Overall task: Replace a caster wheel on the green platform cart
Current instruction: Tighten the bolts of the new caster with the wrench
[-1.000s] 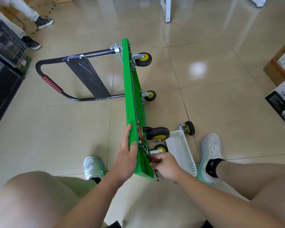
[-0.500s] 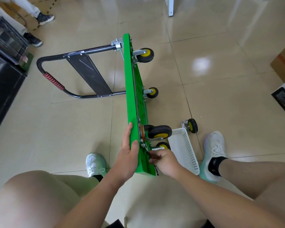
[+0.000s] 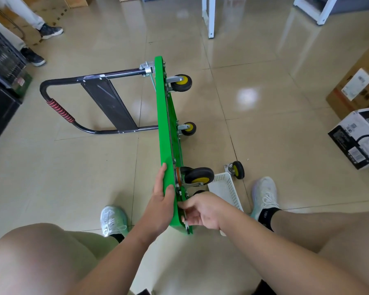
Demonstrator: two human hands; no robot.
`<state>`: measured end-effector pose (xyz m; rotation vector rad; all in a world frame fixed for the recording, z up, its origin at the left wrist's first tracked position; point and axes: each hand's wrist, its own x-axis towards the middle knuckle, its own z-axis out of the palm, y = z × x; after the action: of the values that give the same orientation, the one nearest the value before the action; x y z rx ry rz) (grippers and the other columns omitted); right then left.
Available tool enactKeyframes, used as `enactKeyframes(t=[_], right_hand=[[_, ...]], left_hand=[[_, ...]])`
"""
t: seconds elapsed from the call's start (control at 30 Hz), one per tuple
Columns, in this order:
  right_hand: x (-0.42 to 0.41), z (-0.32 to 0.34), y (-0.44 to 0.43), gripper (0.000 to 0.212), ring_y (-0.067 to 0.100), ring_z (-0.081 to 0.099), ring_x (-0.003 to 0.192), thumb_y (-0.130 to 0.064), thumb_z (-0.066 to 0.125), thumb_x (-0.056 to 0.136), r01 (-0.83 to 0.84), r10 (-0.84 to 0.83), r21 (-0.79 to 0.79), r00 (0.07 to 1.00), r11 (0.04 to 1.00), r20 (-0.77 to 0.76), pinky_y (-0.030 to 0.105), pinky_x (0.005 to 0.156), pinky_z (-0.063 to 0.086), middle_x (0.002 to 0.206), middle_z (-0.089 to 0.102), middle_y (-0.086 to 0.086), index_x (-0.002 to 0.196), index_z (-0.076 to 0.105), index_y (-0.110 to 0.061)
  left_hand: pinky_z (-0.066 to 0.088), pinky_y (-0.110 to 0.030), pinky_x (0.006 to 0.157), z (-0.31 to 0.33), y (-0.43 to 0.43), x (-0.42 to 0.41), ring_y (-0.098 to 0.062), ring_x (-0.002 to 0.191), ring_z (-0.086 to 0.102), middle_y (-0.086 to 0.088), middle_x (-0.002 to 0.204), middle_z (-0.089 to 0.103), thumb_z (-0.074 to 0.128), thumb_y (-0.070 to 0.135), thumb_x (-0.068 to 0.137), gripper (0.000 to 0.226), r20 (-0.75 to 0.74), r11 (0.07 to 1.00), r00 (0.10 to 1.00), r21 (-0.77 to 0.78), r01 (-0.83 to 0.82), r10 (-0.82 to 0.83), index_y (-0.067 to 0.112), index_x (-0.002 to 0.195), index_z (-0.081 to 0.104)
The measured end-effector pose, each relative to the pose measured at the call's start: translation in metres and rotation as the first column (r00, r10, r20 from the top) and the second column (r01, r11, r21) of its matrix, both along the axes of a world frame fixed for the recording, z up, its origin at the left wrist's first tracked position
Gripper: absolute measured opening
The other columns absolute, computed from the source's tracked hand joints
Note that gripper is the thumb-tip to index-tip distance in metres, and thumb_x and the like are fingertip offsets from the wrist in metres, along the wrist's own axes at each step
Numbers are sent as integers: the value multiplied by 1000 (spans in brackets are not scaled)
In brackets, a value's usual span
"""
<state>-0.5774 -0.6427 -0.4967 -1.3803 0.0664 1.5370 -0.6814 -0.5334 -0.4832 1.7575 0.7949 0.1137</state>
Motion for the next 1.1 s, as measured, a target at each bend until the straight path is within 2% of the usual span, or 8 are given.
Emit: enactKeyframes(t=[0.13,0.2,0.3,0.37,0.47,0.73,0.9,1.1], right_hand=[[-6,-2,-13,6,18,68,59,-6,66,93,-72,73,-35,997,997,38,28,59,57,71,69,8,94,66,0],[-10,-14,-24,14,24,71,68,-4,69,90,-92,100,-74,989,993,112,35,66,59,80,73,10,102,70,2],[-14,-37,-35,33,25,76,82,-7,77,83,-101,132,-122,951,987,281,39,80,62,98,77,10,115,73,-9],[-13,-51,-37,42,20,75,90,-11,80,80,-102,153,-145,903,984,401,35,88,60,106,76,3,121,73,-18],[-9,-63,-34,37,12,71,98,-15,79,81,-91,151,-139,837,986,525,31,97,55,108,76,-8,117,75,-23],[-3,-91,-20,35,15,69,107,-15,79,82,-101,112,-49,848,994,518,43,103,52,110,76,-12,112,75,-32],[1,-89,-15,31,13,70,105,-7,75,87,-104,102,-23,869,994,483,38,102,53,108,75,-11,107,74,-30],[-1,-86,-16,39,15,69,100,-9,76,87,-144,157,-66,858,987,489,35,96,56,102,72,-9,125,69,-15]], left_hand=[[37,-51,120,-1,0,-2,-21,143,47,11,164,34,33,48,101,57,18,999,1000,-33,3,-3,79,143,11],[37,-50,121,-2,0,-1,-21,144,45,12,164,32,33,55,95,58,20,999,1000,-42,-1,2,79,143,11],[37,-49,120,0,0,1,-17,143,45,13,164,32,33,54,93,60,5,999,1000,-48,-1,1,77,144,11],[37,-48,120,0,0,0,-16,143,45,14,163,33,33,52,96,59,-3,999,1000,-53,-1,1,76,145,12],[39,-49,119,1,0,0,-17,139,48,15,162,35,33,46,100,58,-11,999,1000,-51,-3,3,77,144,12],[43,-50,115,2,-2,0,-15,130,55,16,155,43,34,39,105,59,-35,998,999,-48,-26,25,78,143,13],[41,-50,117,1,-2,1,-17,133,55,17,155,46,33,38,105,59,-33,998,999,-46,-33,31,79,143,13],[42,-53,115,1,-2,1,-22,130,57,13,155,48,32,37,107,59,-37,999,999,-33,-32,31,81,141,13]])
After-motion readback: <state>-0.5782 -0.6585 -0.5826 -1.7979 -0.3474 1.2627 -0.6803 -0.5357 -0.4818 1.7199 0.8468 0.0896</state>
